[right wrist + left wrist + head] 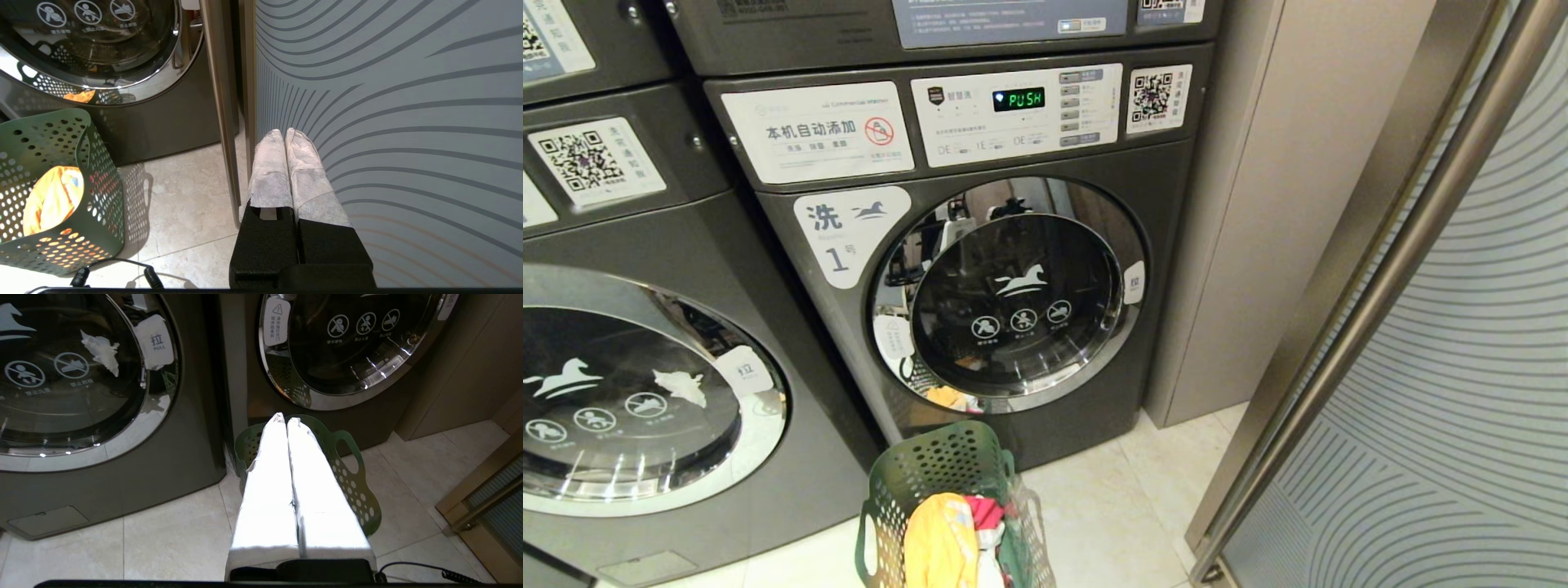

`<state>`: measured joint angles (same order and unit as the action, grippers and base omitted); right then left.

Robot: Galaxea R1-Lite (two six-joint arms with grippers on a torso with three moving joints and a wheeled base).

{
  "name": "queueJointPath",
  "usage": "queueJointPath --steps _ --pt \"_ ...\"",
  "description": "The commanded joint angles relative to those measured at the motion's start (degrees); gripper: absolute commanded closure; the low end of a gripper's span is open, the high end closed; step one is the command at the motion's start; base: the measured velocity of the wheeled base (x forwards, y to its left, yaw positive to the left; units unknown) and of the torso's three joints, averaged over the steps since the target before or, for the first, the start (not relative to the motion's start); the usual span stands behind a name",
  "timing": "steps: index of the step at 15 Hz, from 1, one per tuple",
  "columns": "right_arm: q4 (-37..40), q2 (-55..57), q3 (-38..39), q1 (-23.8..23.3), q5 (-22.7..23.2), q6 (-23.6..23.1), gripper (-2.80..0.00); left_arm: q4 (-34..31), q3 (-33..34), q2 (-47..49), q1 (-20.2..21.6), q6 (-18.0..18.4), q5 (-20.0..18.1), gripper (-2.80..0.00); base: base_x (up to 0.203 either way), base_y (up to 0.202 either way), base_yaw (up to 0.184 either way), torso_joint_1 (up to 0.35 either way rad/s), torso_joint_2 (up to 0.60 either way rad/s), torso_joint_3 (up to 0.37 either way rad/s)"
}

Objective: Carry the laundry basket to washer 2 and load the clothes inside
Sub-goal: Open the lid of the washing machine

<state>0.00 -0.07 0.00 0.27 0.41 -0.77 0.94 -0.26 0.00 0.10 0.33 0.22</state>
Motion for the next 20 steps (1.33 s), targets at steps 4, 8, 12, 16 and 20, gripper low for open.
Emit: queueJointPath --steps 4,8,12,16,20 --pt "0.00 0.07 0.09 0.00 0.02 -0.11 0.00 -2.15 -17.85 3.37 -0.05 1.66 -0.47 0.00 0.000 0.000 0.000 0.000 0.00 0.000" --pt "-0.02 0.07 0.09 0.00 0.02 -0.20 0.00 -6.07 -31.30 21.45 -0.59 0.50 -0.58 -2.80 0.000 0.000 0.000 0.000 0.00 0.000" --pt "-0.09 0.07 0.09 0.00 0.02 -0.20 0.00 -1.44 -37.23 42.39 -0.36 -4.57 3.20 -2.80 0.000 0.000 0.000 0.000 0.00 0.000" --pt "-0.09 0.07 0.09 0.08 0.02 -0.20 0.00 7.60 -39.37 64.43 10.39 -9.11 -0.97 -2.80 0.000 0.000 0.000 0.000 0.00 0.000" --pt "-0.02 0.07 0.09 0.01 0.02 -0.20 0.00 27.31 -27.33 75.33 35.34 -8.21 -28.86 -2.80 0.000 0.000 0.000 0.000 0.00 0.000"
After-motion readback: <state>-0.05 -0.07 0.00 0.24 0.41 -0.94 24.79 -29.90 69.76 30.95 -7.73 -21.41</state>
